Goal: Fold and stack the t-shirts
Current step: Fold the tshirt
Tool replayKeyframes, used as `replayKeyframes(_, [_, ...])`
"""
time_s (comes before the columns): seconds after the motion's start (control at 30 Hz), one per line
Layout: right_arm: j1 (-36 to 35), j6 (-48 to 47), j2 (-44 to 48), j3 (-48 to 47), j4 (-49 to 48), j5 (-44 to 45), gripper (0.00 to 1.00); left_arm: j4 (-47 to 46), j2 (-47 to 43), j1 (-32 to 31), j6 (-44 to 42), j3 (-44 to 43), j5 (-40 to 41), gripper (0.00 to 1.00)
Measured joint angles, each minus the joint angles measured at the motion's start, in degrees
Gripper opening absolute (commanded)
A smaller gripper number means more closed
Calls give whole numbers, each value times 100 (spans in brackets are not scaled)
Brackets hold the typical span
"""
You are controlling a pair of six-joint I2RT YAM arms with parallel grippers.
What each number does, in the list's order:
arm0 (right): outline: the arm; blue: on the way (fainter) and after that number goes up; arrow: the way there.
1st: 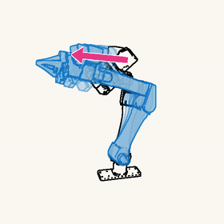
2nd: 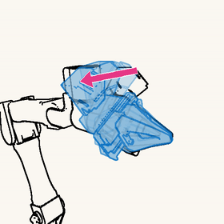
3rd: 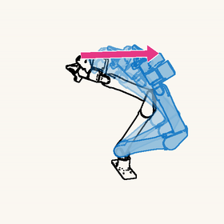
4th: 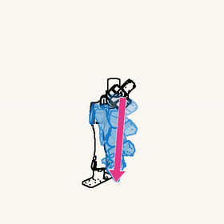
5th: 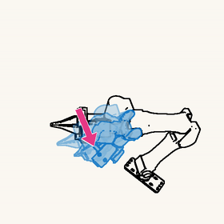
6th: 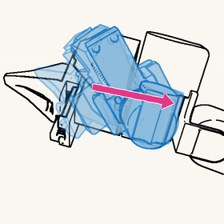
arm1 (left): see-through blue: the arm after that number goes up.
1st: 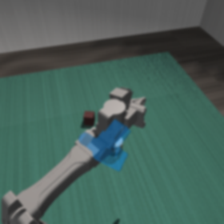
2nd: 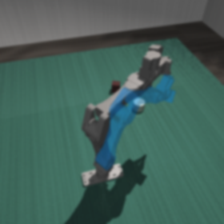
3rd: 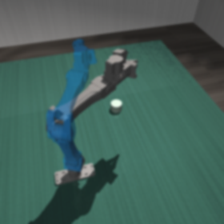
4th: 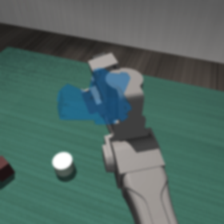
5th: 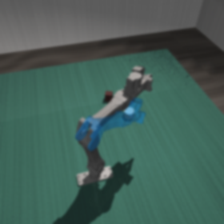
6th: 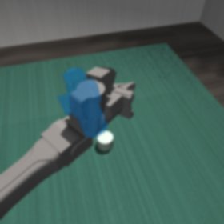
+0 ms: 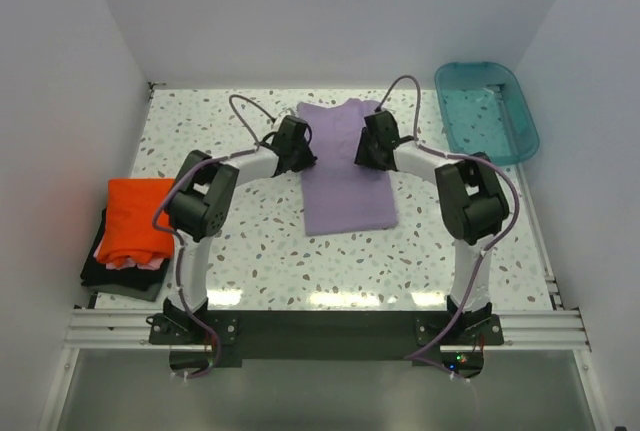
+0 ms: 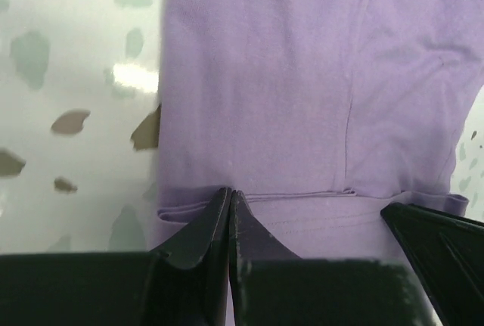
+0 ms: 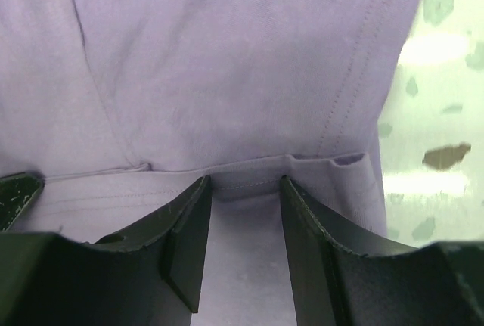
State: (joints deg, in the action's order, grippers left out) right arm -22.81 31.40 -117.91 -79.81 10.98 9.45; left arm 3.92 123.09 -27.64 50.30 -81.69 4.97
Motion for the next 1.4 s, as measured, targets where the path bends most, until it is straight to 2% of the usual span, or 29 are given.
replayKeyframes(0.17, [-153, 133, 592, 907, -354, -125, 46, -315, -675, -13, 308, 1075, -96, 6])
replayKeyframes(0.47, [-1049, 726, 1755, 2483, -680, -7, 47, -457, -1672, -20, 470, 2415, -146, 7])
replayKeyframes(0.6, [-1137, 914, 1965, 2728, -737, -136, 49, -365, -2138, -37, 446, 2914, -142, 8])
replayKeyframes(0.87, [-927, 522, 1998, 2614, -577, -640, 53, 24, -2310, -39, 42, 2857, -70, 13])
replayKeyframes(1.07, [-260, 260, 2472, 2616, -450, -1069, 53, 356, -2599, -39, -348, 2494, 13, 22])
replayKeyframes(1.27, [-57, 133, 2599, 2734, -516, -1349, 52, 433, -3018, -39, -538, 2308, 72, 22])
replayKeyframes(1.4, [-92, 138, 2599, 3012, -573, -1416, 47, 439, -3047, -39, -586, 2365, 66, 22])
